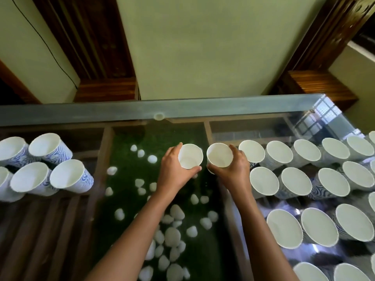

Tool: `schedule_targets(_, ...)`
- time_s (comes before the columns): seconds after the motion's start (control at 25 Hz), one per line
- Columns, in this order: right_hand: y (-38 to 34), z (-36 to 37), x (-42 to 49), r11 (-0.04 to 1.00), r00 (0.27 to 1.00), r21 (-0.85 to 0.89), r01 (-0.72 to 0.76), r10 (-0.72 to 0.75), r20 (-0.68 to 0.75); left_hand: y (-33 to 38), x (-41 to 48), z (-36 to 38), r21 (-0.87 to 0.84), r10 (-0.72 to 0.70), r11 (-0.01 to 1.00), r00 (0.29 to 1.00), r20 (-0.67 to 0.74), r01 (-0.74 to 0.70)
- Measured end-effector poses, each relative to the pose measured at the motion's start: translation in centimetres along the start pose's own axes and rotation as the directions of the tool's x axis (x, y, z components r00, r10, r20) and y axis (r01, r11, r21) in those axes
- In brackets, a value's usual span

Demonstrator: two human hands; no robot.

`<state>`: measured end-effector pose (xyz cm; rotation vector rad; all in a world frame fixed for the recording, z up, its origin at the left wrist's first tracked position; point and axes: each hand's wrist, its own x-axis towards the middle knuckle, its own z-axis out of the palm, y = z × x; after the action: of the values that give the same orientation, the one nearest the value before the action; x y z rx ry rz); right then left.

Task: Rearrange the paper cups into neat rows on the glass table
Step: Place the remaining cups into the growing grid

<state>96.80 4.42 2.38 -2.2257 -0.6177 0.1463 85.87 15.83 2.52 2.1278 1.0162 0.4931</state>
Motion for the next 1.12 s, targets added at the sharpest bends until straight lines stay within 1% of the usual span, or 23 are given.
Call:
schedule_targets(0.28,0.8,0.2,-0.4,1.000,1.000,0.014,-0.021,0.022,-0.011,0.5,0.6,0.7,0.037,-0.006,0.999,0.999,0.036,0.005)
schedule_targets(0.52,0.0,-0.1,-1.2,0.999,1.000,-0.054,0.011,-0.010,0.026,0.4,0.2,-0.4,0.026,-0.032,0.999,0.994,0.107,0.029)
schedule_targets(0.68,-1.5,-0.8,-2.5,0.990,0.998,-0.131,0.061,-0.063,-0.009,-0.1,-0.3,-2.0,0.034,-0.035,0.999,0.995,0.092,0.032)
schedule_targets(0.8,-3.1,-0.8,-3.6,0.984,0.993,-0.141,0.107,-0.112,-0.027,-1.4,-1.7,-4.2,0.019,-0.052,0.999,0.997,0.053,0.051)
schedule_targets(0.88,-4.9,0.2,-4.7,0.982,0.989,-0.113,0.151,-0.150,0.018,-3.0,-2.8,-6.7,-0.018,-0.047,0.999,0.999,0.005,0.047)
schedule_targets(0.96,-7.3,2.3,-5.9,0.979,0.974,-0.053,0.198,-0.190,0.128,-4.9,-3.8,-9.7,-0.025,-0.019,1.000,0.996,-0.084,0.017)
schedule_targets(1.12,-12.7,8.4,-8.9,0.949,0.890,0.027,0.313,-0.303,0.340,-9.1,-5.0,-16.6,0.065,0.054,0.997,0.972,-0.228,-0.040)
